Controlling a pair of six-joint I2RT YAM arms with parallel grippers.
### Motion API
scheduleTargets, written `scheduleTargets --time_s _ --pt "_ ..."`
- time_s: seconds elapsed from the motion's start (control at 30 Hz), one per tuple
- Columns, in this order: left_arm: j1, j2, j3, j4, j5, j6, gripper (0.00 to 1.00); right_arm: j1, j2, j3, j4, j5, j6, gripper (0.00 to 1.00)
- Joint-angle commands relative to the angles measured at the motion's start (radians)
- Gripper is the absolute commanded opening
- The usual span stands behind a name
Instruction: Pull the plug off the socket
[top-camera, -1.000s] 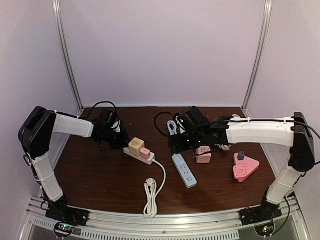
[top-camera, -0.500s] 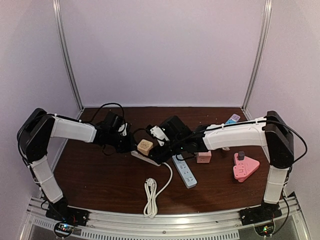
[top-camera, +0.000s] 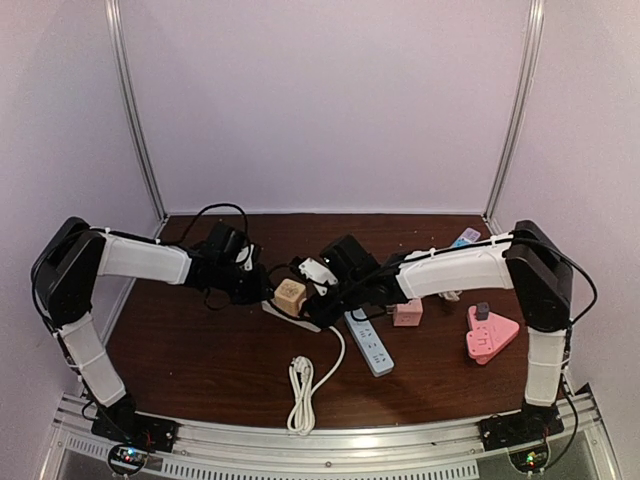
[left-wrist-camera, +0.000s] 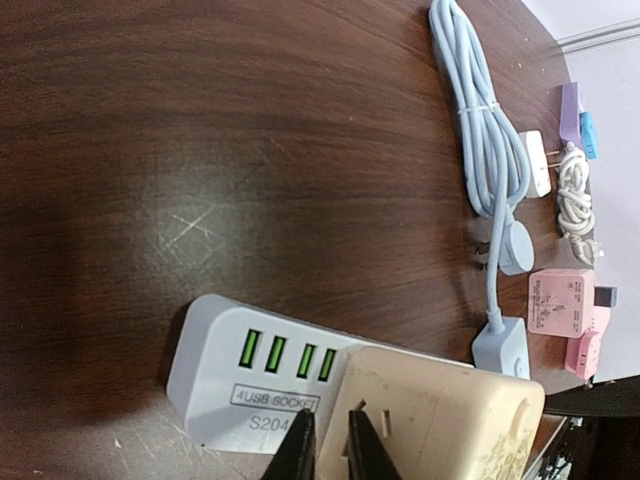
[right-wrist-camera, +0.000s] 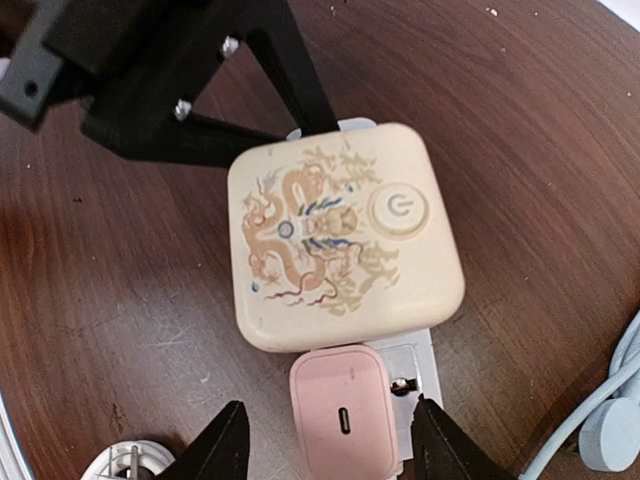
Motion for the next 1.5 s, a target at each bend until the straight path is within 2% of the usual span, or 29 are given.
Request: scheduleTargets --time_s 0.0,0.27,0.37,0.57,0.77,1.07,1.47 --pt "0.019 -0.057 0.012 -0.015 -0.028 0.038 0.11 0.001 0.008 0.020 0.001 -0.007 -0.019 0.53" --pt "0.058 -0.149 -0.008 -0.054 -0.038 0.066 0.12 0.038 0.010 0.033 -0.007 0.024 0.021 0.30" --pt "0.067 -0.189 -0.027 -0.055 -0.026 0.067 0.12 0.062 0.023 0.045 -0.011 0.045 0.049 0.25" --pt "0.069 -0.239 -0.068 -0.019 0.048 0.048 0.12 0.095 0.051 0.073 -0.013 0.094 0.135 0.23" --pt "0.047 -0.264 -0.135 0.056 0.111 -0.002 0.12 0.111 0.070 0.084 -0.010 0.152 0.189 0.27" --pt "0.020 -0.267 -0.174 0.127 0.125 -0.041 0.12 0.121 0.094 0.117 -0.042 0.185 0.164 0.34" --pt "0.001 -0.234 -0.218 0.122 0.126 -0.072 0.04 0.124 0.093 0.128 -0.035 0.189 0.144 0.52"
